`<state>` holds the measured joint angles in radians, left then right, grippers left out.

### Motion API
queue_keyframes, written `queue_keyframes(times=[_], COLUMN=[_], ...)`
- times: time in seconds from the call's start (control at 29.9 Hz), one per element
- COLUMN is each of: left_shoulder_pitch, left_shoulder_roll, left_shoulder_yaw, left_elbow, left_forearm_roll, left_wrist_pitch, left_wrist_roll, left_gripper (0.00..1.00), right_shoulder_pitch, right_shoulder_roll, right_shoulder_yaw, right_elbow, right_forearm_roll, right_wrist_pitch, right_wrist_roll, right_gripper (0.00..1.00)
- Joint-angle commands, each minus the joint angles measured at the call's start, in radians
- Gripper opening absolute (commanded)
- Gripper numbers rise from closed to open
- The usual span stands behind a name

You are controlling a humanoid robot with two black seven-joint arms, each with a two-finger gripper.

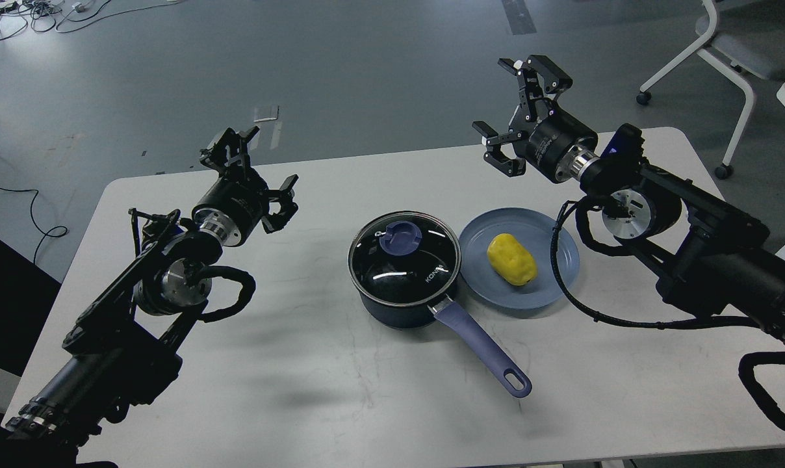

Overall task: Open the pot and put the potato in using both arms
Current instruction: 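Raise and reposition the left gripper above the table, opening it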

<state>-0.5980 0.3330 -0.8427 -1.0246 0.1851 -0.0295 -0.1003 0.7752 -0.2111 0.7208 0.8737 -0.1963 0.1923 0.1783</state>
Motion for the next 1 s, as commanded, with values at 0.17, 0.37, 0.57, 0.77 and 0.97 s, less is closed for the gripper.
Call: queue_keyframes(times=[0.17, 0.37, 0.57, 0.77, 0.97], left_shoulder_pitch=[0.003, 0.004, 0.014, 0.014, 0.012], left_shoulder_roll=[0.020, 0.018, 0.014, 0.008, 0.001], left_shoulder_yaw=[0.002, 0.002, 0.004, 0.005, 0.016], left_elbow=[-0.002, 0.009, 0.020, 0.029, 0.034], left_forearm_roll=[-0.009, -0.007, 0.002, 0.004, 0.017], left_wrist_pitch=[-0.046, -0.046, -0.040, -0.041, -0.032], left_wrist_roll=[0.005, 0.001, 0.001, 0.001, 0.002], left_gripper=[0.98, 0.98, 0.98, 0.98, 0.98], right_shoulder_pitch=[-0.017, -0.019, -0.034, -0.050, -0.050], right_shoulder_roll=[0.006, -0.005, -0.014, -0.031, -0.048], right_shoulder_yaw=[0.002, 0.000, 0.011, 0.037, 0.049], right_elbow=[0.004, 0.007, 0.011, 0.016, 0.019], right_forearm_roll=[0.000, 0.000, 0.002, 0.005, 0.015], right_wrist_pitch=[-0.001, -0.001, 0.009, 0.024, 0.042], right_wrist_roll=[-0.014, -0.016, -0.022, -0.039, -0.059], right_gripper=[1.00, 1.00, 1.00, 1.00, 1.00])
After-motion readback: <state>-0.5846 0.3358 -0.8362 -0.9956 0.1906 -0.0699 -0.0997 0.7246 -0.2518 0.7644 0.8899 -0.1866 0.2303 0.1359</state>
